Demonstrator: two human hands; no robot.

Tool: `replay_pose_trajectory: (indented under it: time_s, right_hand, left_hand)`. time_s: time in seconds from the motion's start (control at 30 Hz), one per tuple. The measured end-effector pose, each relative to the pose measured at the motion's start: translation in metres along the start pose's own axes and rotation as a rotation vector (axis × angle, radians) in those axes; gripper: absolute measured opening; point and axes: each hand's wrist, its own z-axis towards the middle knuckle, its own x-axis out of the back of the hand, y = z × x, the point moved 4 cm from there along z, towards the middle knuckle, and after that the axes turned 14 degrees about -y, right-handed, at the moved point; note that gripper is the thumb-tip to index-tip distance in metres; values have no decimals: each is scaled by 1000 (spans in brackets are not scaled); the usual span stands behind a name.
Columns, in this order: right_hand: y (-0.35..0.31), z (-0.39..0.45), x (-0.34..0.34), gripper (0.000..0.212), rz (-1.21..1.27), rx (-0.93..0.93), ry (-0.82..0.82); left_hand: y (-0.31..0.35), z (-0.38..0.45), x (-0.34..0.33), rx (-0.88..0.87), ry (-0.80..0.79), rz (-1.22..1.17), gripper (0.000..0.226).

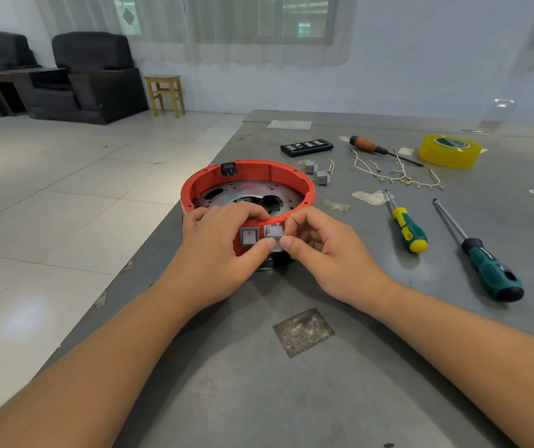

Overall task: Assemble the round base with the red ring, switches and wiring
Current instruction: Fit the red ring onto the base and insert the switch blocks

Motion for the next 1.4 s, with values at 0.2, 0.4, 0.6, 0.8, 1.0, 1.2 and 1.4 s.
replay_pose_trajectory:
  time_s: [0.2, 0.4, 0.6, 0.8, 1.0, 1.2, 1.4]
  right_hand:
    - [-2, 1, -2, 7, -15, -10, 28]
    - [-7, 2, -3, 6, -93, 4, 31]
    - [-10, 3, 0, 6, -146, 28, 33]
    - [-8, 3, 1, 8, -110, 21, 76]
    - [-4, 4, 2, 9, -92, -17, 123]
    - [-4, 3, 4, 14, -244, 3, 172]
    - [-3, 4, 7, 34, -478, 21, 117]
  left_hand:
    - [-1, 0, -1, 3, 30, -23, 26]
    - [-3, 0, 0, 1, 24, -29, 28]
    - [-4, 0, 0, 0, 7, -38, 29]
    - [-1, 0, 1, -21, 27, -48, 23]
    - [-2, 1, 0, -26, 52, -77, 13]
    - [-4, 2, -1, -35, 86, -59, 24]
    - [-8, 4, -2, -12, 51, -41, 20]
